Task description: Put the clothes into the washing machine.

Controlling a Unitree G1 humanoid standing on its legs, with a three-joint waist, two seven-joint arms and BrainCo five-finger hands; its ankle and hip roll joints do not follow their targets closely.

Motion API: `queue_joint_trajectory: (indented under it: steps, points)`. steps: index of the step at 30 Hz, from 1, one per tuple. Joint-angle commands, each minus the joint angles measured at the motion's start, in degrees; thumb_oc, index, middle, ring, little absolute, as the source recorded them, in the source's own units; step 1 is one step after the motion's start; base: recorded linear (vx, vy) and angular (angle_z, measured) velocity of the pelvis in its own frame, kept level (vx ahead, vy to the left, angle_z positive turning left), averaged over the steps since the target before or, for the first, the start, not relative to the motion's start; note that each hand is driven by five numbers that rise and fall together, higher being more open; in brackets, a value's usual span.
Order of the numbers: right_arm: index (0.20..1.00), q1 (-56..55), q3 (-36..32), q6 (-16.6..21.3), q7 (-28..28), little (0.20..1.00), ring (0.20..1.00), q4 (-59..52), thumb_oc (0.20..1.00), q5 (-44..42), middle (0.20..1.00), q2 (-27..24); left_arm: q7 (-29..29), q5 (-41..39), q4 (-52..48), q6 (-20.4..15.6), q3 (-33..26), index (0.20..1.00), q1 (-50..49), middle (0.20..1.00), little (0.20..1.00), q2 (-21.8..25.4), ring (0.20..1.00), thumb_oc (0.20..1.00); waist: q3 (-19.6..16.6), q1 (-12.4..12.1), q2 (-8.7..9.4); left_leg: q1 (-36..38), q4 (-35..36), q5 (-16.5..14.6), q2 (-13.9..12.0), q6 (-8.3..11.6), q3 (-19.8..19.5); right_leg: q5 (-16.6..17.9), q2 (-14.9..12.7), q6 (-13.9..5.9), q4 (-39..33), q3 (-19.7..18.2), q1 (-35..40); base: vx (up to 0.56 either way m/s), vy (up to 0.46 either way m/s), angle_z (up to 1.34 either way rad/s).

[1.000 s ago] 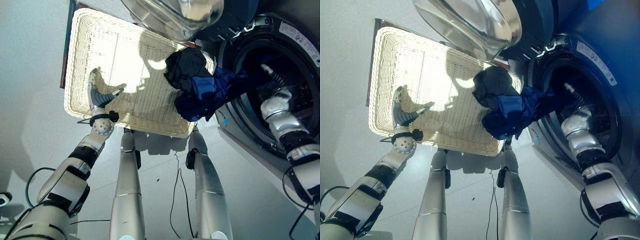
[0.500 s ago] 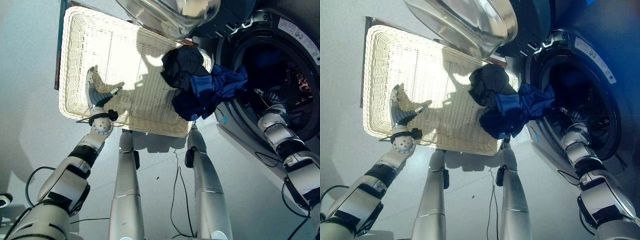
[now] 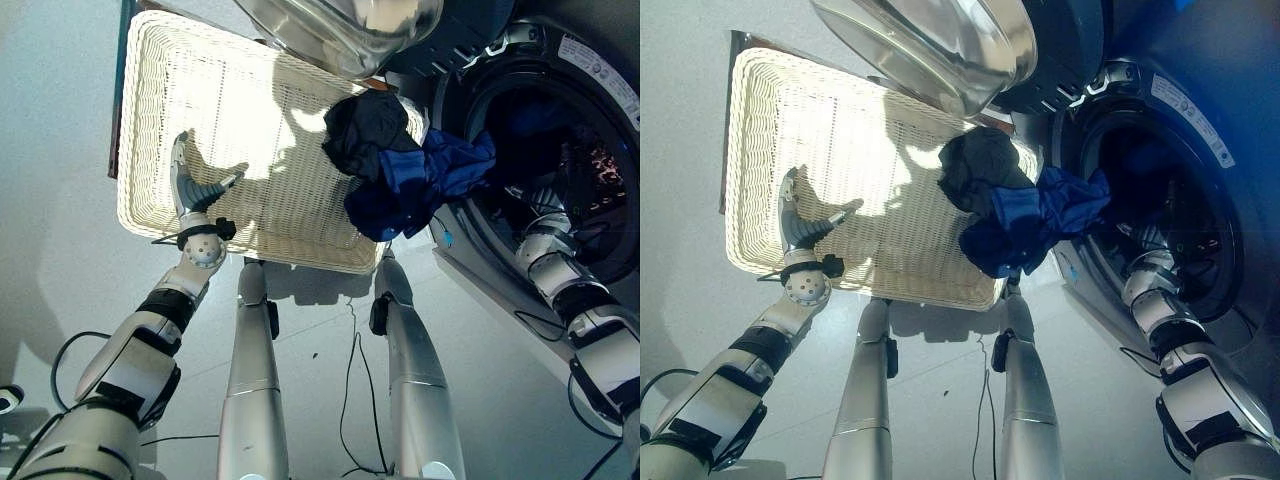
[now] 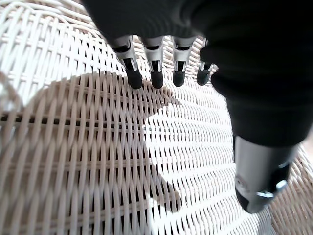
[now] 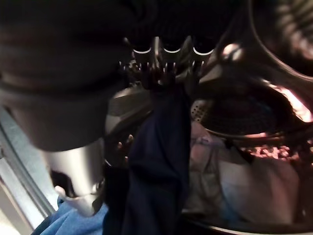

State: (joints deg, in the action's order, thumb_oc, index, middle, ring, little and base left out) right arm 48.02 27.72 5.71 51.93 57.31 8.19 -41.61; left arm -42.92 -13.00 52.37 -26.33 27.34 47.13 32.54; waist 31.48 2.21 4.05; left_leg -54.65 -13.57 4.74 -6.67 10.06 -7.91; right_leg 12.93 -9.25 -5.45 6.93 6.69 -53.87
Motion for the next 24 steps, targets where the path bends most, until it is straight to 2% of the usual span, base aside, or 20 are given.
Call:
queue_joint_trajectory:
  steps: [1,6,14,24]
  points:
    - [1.000,-1.9,2.1,2.4,1.5,1.000,1.000,-4.3,1.000,4.4,1.000,-3.9,-0.8,1.7,0.8,-1.6,-2.5,1.000,0.9,1.000,1.000,-0.2,1.000,1.000,-1.7,-0.4,1.03,-1.0,1.1,3.1,3.1,-6.33,3.2,-1.1,0.8,-2.73,5.3,1.2,-1.3,0.00,0.000,0.00]
    - [1.000,-4.5,3.1,4.8,-0.1,1.000,1.000,-10.6,1.000,6.9,1.000,-3.0,-1.8,2.7,-0.3,-1.6,-2.9,1.000,-0.1,1.000,1.000,-0.7,1.000,1.000,-1.7,0.0,1.20,-0.9,1.3,3.2,3.2,-6.26,3.3,-1.3,0.9,-2.73,5.3,1.0,-1.4,0.00,0.000,0.00]
    - [1.000,-7.3,5.9,7.8,-6.7,1.000,1.000,-15.0,1.000,12.0,1.000,0.4,-2.9,4.4,-1.0,-1.4,-3.3,1.000,-0.5,1.000,1.000,-2.6,1.000,1.000,-1.7,0.0,0.66,-0.7,1.8,3.6,3.3,-6.14,3.6,-1.6,0.5,-2.54,5.5,0.9,-1.5,0.00,0.000,0.00]
    - [1.000,-6.7,9.9,7.8,-10.5,1.000,1.000,-12.6,1.000,15.4,1.000,3.1,-3.0,4.6,0.4,-2.2,-3.2,1.000,0.4,1.000,1.000,-4.2,1.000,1.000,-1.7,-0.3,-0.50,-0.8,1.7,4.2,3.3,-5.85,4.1,-2.0,0.1,-2.19,5.9,0.5,-1.9,0.00,0.015,0.01]
